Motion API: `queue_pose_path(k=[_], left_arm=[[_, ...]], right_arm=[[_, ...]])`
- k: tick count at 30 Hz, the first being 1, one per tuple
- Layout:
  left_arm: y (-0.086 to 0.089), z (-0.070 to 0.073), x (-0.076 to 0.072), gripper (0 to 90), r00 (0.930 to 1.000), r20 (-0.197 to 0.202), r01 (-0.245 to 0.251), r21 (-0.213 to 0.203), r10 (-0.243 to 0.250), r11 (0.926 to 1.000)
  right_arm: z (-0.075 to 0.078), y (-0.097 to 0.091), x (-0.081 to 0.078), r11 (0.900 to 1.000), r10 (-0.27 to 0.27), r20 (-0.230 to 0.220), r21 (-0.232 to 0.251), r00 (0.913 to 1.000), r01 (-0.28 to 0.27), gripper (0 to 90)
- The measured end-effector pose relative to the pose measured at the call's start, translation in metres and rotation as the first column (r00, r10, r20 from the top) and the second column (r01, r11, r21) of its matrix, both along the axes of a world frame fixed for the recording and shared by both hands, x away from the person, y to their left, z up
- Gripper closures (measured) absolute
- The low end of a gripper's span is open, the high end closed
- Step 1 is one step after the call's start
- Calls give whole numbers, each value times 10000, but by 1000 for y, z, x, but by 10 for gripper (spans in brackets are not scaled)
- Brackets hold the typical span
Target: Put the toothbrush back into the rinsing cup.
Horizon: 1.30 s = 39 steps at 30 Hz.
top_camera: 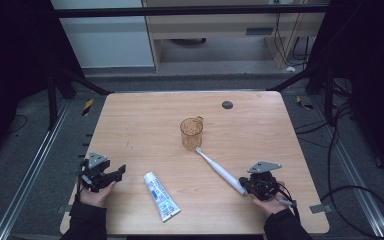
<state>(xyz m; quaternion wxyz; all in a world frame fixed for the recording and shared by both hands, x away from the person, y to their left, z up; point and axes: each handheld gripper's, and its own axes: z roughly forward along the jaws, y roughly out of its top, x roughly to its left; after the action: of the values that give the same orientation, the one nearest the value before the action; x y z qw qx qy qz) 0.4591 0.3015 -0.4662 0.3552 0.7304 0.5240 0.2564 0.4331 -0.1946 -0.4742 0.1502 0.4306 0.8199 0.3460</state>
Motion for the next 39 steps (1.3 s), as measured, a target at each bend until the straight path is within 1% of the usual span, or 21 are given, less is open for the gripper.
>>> queue_pose_path(k=[6,7,8,9,10,12,14,17,20,21,22,24,28,30,31,32,39], left_arm=[[0,0,0,342,10000,14,-8,-36,8,10000],[0,0,0,342,10000,14,-10,-40,10,10000],[0,0,0,343,10000,14,-3,-60,3,10000],[0,0,0,343,10000,7,11,-32,-11,10000],[0,0,1,342,10000,16,-3,-56,3,10000],[0,0,1,342,10000,21,3,-49,-3,10000],[0,0,1,342,10000,6,23,26,-23,10000],[-1,0,1,342,10000,29,34,122,-34,9999],[-1,0,1,341,10000,26,38,139,-38,9999],[-1,0,1,341,10000,21,35,144,-35,9999],[-1,0,1,341,10000,20,33,137,-34,9999],[-1,-1,2,341,10000,1,35,148,-35,9999],[0,-1,2,340,10000,-10,49,153,-48,9999],[0,0,2,340,10000,2,56,162,-56,9999],[0,0,2,339,10000,-4,54,171,-54,9998],[-1,-1,2,339,10000,-8,55,176,-55,9998],[0,-1,2,338,10000,-11,60,192,-60,9998]], right_arm=[[1,-1,1,10000,-10,28,-30,10000,10,871],[2,-2,1,10000,-21,85,8,10000,21,869],[6,-5,2,9998,-168,175,86,9997,166,859],[6,-5,2,9998,-168,175,86,9997,166,859],[7,-6,3,9998,-197,277,95,9994,194,856],[13,-10,4,9993,-344,444,171,9984,337,835],[18,-13,5,9991,-375,629,197,9973,364,815],[26,-17,8,9983,-526,771,285,9956,506,785],[35,-22,12,9966,-664,800,539,9946,622,744],[41,-23,15,9956,-742,884,637,9933,687,720],[41,-23,15,9956,-742,884,637,9933,687,720],[47,-23,17,9945,-760,930,784,9928,688,702],[59,-22,21,9934,-743,1060,954,9916,643,662],[65,-20,24,9933,-715,1216,987,9900,596,648],[69,-18,26,9934,-670,1192,1006,9906,551,640],[72,-16,28,9940,-619,1228,975,9905,501,634],[88,-1,42,9969,-316,1121,747,9932,233,608]])
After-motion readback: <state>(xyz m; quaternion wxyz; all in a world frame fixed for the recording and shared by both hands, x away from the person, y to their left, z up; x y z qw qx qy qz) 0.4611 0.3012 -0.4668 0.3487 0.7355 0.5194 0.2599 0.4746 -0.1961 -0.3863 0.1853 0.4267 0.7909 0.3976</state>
